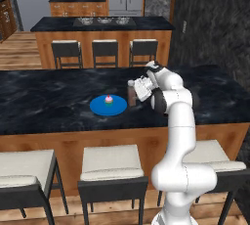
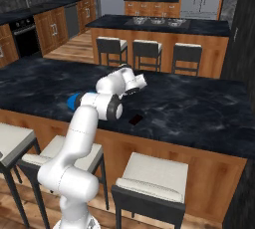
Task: Take the cinnamon bottle from the cabinet and place it on the dining table, next to the plate with the cupcake. Then take the chocolate from the dining counter and place it on the cupcake plate.
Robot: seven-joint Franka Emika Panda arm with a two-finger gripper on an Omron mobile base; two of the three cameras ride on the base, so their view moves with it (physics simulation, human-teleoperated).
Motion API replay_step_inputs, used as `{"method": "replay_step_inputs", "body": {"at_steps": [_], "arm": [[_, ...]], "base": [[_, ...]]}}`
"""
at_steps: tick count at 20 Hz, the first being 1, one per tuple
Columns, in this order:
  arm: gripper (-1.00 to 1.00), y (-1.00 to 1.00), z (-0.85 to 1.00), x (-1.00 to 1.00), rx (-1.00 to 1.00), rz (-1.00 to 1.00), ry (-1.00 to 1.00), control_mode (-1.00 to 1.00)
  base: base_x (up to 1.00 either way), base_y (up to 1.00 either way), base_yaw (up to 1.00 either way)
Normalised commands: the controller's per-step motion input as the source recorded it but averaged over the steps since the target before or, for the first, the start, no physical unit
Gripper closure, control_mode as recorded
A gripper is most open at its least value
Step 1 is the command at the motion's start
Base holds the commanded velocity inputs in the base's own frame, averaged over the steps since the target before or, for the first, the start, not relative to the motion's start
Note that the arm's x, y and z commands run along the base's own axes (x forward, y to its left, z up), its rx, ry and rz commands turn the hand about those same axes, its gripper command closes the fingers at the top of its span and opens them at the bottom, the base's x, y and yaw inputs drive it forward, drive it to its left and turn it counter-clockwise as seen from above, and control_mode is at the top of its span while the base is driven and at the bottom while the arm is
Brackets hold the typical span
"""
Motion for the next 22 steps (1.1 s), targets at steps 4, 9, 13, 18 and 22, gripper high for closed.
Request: {"method": "replay_step_inputs", "body": {"at_steps": [4,9,13,18,22], "arm": [[1.00,-0.03,-0.39,0.00,0.00,0.00,0.00,-1.00],[-1.00,-0.06,-0.34,0.00,0.00,0.00,0.00,-1.00],[-1.00,-0.10,-0.25,0.00,0.00,0.00,0.00,-1.00],[-1.00,-0.08,-0.23,0.00,0.00,0.00,0.00,-1.00],[-1.00,-0.06,-0.13,0.00,0.00,0.00,0.00,-1.00]], "base": [[0.00,0.00,0.00],[0.00,0.00,0.00],[0.00,0.00,0.00],[0.00,0.00,0.00],[0.00,0.00,0.00]]}}
